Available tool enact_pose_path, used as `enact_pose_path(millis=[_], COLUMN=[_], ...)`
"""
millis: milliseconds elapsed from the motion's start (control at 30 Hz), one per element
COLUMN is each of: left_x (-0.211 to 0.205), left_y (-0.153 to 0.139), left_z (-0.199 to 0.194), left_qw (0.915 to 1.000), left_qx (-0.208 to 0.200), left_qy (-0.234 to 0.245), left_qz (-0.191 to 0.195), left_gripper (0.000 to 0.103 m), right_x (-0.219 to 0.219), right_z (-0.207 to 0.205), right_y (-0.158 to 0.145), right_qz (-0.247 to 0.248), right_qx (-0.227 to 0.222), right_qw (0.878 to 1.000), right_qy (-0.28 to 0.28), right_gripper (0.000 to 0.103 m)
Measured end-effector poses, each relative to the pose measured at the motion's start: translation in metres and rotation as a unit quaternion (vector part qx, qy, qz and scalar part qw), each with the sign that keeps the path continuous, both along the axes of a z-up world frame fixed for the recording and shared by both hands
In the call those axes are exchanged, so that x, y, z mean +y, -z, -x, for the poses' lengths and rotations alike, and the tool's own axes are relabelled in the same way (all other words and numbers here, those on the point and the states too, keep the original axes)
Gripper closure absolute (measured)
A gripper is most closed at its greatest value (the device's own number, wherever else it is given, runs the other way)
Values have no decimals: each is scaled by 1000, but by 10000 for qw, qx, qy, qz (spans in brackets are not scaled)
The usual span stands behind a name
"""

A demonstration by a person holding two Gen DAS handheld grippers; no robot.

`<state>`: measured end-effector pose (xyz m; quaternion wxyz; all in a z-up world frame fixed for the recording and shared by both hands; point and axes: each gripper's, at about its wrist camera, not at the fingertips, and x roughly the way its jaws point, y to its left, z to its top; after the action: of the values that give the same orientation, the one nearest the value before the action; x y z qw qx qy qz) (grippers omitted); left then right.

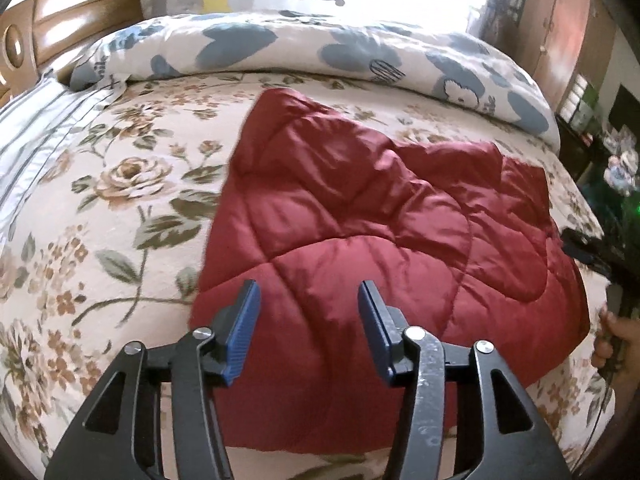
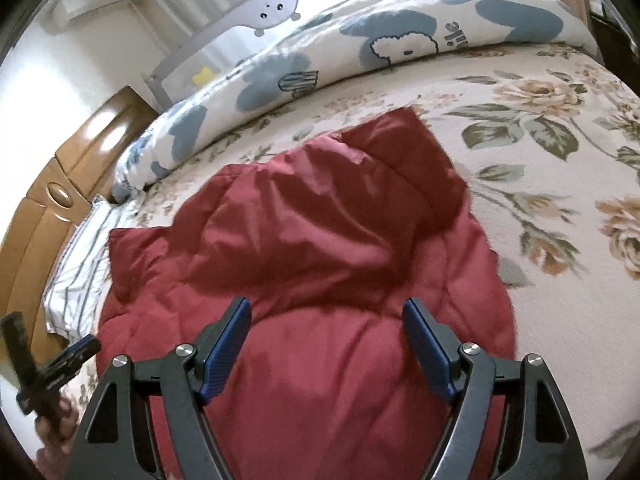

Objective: Fold large clothes

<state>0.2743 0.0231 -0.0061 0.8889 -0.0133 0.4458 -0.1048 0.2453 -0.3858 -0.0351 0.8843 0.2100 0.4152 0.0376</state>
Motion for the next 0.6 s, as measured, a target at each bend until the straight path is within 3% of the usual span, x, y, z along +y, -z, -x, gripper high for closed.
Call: enact_pose_path(millis=[300, 433, 600], left_x=[48, 65, 74], left_y=[13, 25, 39], left_z=[-6, -12, -21], left_qw=[9966, 9894, 9813], left_qx=[229, 498, 705], left_qy=[-417, -408, -297], left_qz=[678, 1299, 1769], left_gripper=[51, 51, 37], right_x=[-29, -41, -57], right_z=[31, 38, 40], right_y=[-5, 3, 19], right_qz=[-22, -133, -593], right_qx=[70, 136, 198], right_qw=[9999, 9997, 9977], right_qy=[71, 162, 249], right_gripper=[23, 21, 15])
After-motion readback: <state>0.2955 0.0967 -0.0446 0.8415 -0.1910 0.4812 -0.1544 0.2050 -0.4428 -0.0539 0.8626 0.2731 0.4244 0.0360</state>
